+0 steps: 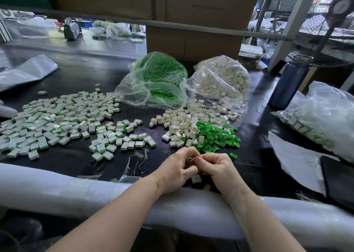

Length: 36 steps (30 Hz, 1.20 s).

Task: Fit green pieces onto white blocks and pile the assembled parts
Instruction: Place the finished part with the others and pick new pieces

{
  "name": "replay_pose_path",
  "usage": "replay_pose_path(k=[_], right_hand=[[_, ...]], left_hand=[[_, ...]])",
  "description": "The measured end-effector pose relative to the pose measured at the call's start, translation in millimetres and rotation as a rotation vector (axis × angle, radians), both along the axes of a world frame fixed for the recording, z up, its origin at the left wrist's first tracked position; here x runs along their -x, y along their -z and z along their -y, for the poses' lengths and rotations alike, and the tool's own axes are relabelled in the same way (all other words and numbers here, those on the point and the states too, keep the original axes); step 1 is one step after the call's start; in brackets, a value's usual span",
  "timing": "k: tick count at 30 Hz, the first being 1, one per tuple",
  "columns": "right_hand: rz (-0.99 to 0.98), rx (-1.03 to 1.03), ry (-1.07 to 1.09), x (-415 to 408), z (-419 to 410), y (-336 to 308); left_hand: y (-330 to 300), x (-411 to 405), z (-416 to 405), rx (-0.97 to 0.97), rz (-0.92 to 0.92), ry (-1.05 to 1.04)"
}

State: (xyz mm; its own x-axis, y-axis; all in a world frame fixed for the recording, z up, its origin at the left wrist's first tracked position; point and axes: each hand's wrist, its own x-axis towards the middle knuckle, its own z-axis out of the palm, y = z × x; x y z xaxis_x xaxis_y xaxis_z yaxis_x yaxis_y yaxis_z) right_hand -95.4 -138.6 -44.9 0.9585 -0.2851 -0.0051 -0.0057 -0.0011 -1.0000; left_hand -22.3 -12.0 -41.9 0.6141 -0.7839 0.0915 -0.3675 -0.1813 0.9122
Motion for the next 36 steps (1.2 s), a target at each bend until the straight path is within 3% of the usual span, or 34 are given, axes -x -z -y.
replay_pose_path(k=[36], right_hand=[[0.003, -0.005, -0.021, 2.4, -2.7, -5.4]], left_hand=[[-7.4, 2.7, -0.4, 0.029, -0.010, 0.018]])
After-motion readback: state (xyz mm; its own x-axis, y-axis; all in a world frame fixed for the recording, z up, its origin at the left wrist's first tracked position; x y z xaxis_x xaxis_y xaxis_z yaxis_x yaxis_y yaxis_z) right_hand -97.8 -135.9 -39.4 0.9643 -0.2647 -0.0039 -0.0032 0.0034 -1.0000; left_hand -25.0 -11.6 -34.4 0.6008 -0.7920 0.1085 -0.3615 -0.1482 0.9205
